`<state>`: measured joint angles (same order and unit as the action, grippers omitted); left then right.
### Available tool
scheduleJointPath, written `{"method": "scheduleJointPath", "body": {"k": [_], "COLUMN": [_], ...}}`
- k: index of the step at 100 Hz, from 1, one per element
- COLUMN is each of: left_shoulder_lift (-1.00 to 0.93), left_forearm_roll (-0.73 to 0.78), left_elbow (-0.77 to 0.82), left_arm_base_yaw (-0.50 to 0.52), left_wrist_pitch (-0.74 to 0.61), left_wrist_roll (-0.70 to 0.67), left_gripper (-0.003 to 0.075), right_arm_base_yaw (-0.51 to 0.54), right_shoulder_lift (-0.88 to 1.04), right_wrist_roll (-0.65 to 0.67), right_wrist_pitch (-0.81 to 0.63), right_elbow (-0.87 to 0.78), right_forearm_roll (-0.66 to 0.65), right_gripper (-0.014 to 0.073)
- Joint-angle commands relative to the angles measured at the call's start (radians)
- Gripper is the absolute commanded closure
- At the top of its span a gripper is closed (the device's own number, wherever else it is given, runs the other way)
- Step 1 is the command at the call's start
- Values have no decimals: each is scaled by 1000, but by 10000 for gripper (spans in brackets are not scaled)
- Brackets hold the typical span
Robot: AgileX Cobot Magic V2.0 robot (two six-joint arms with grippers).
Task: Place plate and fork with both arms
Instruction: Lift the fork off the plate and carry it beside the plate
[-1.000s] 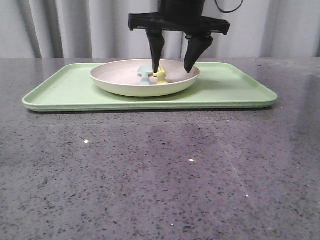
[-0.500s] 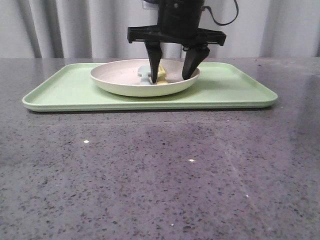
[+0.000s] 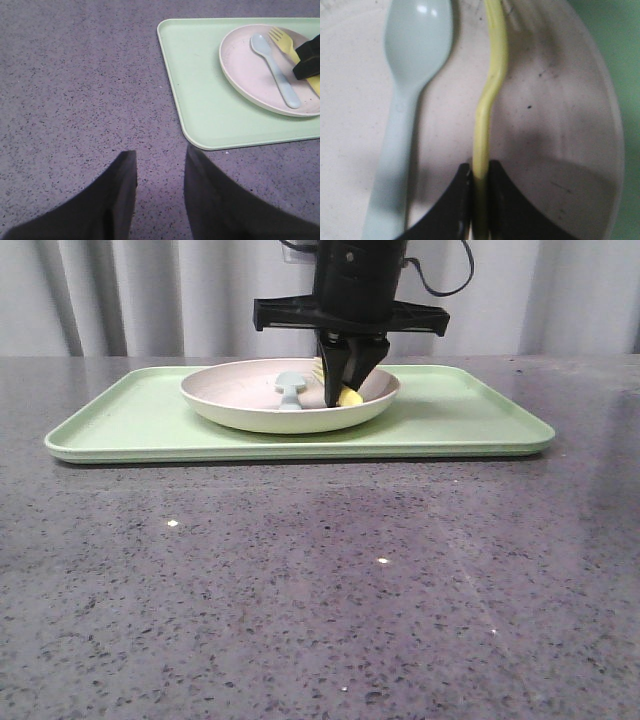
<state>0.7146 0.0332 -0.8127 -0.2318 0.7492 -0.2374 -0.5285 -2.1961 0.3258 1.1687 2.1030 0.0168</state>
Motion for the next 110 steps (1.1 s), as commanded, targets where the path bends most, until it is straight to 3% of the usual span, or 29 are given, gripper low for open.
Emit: {"method": "scheduleJointPath", "body": {"k": [1, 34, 75, 110], "left_shoulder_lift": [-3, -3, -3, -3], "left_forearm_roll": [-7, -7, -7, -7], "left_elbow": [-27, -27, -27, -27], "left_arm_base_yaw": [-4, -4, -4, -4], "left_wrist_pitch": [-73, -73, -73, -73], "left_wrist_roll": [-8, -8, -8, -8], "left_gripper": [479, 479, 479, 479], "right_arm_base_yaw": [1, 18, 146, 157], "right_shoulder_lift": [61, 130, 171, 145], "right_wrist_roll": [-2, -2, -2, -2], "right_wrist_pitch": [-26, -2, 176, 176], "right_elbow": [32, 54, 62, 55], "right_forearm_roll": [-9, -17, -53, -101], "right_gripper": [693, 696, 696, 696]}}
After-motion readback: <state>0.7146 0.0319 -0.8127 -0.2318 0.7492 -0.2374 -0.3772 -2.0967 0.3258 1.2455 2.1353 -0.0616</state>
